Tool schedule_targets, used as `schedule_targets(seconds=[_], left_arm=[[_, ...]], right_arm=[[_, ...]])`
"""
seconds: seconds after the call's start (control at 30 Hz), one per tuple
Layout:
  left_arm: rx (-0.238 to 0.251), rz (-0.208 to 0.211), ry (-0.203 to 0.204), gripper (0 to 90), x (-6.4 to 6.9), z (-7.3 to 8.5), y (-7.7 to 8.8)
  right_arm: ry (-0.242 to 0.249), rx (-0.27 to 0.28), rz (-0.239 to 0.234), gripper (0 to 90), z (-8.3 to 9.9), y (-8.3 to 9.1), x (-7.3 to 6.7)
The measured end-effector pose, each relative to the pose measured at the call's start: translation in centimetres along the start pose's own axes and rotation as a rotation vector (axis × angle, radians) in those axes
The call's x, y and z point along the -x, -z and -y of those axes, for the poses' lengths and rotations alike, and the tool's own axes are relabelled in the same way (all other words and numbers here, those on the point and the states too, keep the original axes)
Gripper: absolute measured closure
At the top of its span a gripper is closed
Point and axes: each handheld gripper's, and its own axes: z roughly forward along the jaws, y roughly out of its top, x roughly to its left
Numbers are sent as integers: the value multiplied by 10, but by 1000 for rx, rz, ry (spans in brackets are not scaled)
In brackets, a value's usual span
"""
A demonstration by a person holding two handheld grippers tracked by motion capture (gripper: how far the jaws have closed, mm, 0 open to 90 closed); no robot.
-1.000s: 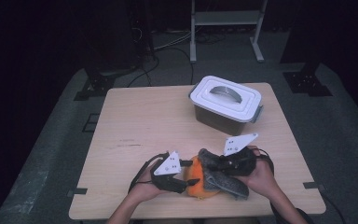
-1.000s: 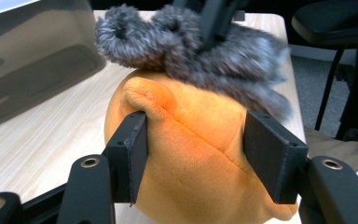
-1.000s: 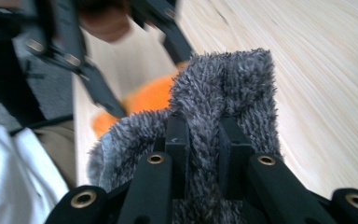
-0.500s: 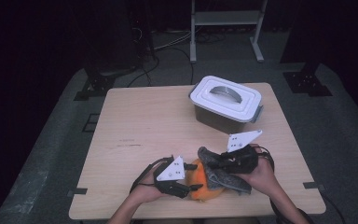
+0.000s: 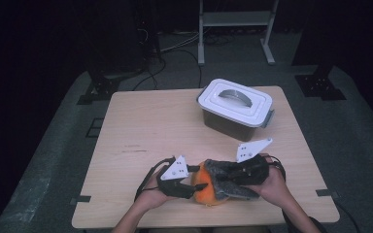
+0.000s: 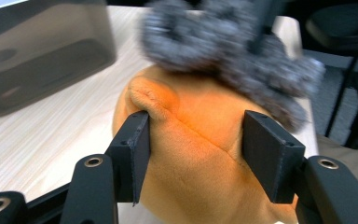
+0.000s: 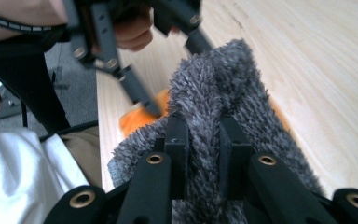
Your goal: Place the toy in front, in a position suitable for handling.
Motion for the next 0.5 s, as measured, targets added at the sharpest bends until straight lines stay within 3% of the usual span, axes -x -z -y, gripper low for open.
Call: schedule_targets(seconds=[0.23,0.37,0.5], left_arm=[[34,19,11,409,-3,-3,5],[32,32,23,477,-3,-1,1],[34,18,54,505,-5,0,-2]], right_arm=[[-12,-4,68,762,8,-3,9],[-40,11,105,765,11,0,19],[-14,9,125,769,6,1,10]])
